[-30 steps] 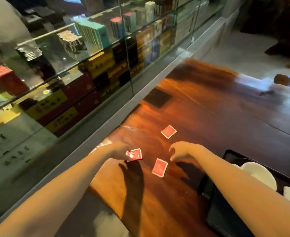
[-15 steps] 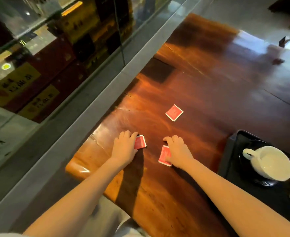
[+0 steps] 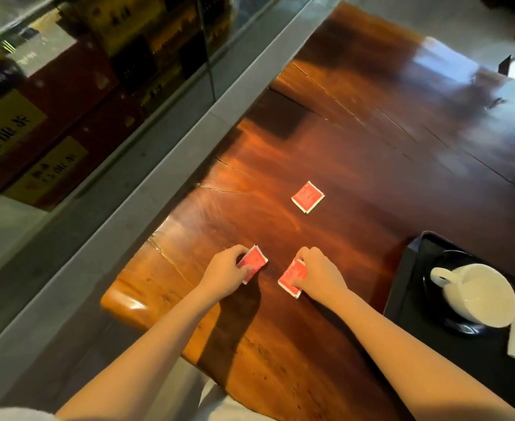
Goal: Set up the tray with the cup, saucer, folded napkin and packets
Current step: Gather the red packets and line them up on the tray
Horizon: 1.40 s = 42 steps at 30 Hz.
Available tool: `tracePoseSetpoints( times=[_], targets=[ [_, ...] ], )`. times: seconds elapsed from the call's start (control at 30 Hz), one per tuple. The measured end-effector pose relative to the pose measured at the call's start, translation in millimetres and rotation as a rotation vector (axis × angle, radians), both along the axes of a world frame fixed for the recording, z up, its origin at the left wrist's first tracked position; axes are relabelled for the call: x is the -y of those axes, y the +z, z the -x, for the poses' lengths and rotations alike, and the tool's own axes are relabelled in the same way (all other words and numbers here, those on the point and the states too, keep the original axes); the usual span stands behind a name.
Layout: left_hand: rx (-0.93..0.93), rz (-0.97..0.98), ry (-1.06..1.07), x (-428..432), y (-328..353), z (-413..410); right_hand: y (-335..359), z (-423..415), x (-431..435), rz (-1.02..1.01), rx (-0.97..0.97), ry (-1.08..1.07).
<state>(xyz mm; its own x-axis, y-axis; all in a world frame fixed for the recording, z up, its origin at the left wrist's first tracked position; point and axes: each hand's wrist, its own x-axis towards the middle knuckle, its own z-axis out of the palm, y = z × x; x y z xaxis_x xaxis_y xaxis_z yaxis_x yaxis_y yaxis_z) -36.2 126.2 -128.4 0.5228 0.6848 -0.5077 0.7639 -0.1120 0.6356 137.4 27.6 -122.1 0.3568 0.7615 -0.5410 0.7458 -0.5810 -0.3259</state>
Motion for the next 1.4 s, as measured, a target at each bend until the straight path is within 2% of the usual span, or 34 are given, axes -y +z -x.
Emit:
tracePoseSetpoints(
  times=[0.1,0.2,0.27,0.4,0.5,0.63,0.77,0.9,1.0,1.1,1.17,1.3,1.4],
  targets=[
    [0.183,0.382,0.295,4.0,12.2,-1.2,10.1,-10.7,-0.3,-0.017,-0.145,-0.139],
    [0.298,0.568,0.415,5.4,25.8,-3.1,32.8,-23.0,-0.7,-0.167,-0.422,-0.417],
    [0.332,0.62,0.425,6.3,34.4,-6.5,48.6,-28.7,-1.7,-0.23,-0.516,-0.41],
    [0.405,0.7,0.431,12.6,49.9,-18.8,70.2,-30.0,-6.1,-0.29,-0.603,-0.24],
    [0.445,0.735,0.379,18.7,60.8,-28.0,72.3,-23.3,-8.9,-0.307,-0.471,-0.116],
    [0.461,0.709,0.362,27.8,70.1,-36.8,69.0,-19.4,-4.1,-0.362,-0.353,-0.125],
    [0.433,0.628,0.345,34.4,71.3,-39.9,65.7,-24.9,0.7,-0.346,-0.372,-0.124],
    [0.437,0.62,0.396,40.5,72.5,-38.6,54.1,-39.0,-4.9,-0.337,-0.502,-0.288],
    [0.45,0.6,0.417,43.4,74.3,-34.5,40.5,-58.0,-24.7,-0.327,-0.394,-0.45],
    [0.466,0.565,0.444,45.1,78.6,-29.2,27.1,-75.7,-50.1,-0.263,-0.057,-0.275],
    [0.466,0.528,0.468,45.5,80.8,-24.8,19.9,-83.0,-67.3,-0.268,0.093,-0.163],
    [0.463,0.458,0.487,45.9,82.1,-15.2,3.5,-88.5,-87.6,-0.134,0.231,0.076],
    [0.464,0.442,0.495,46.3,81.9,-9.7,-7.2,-82.6,-81.6,-0.112,0.247,0.129]
  ],
)
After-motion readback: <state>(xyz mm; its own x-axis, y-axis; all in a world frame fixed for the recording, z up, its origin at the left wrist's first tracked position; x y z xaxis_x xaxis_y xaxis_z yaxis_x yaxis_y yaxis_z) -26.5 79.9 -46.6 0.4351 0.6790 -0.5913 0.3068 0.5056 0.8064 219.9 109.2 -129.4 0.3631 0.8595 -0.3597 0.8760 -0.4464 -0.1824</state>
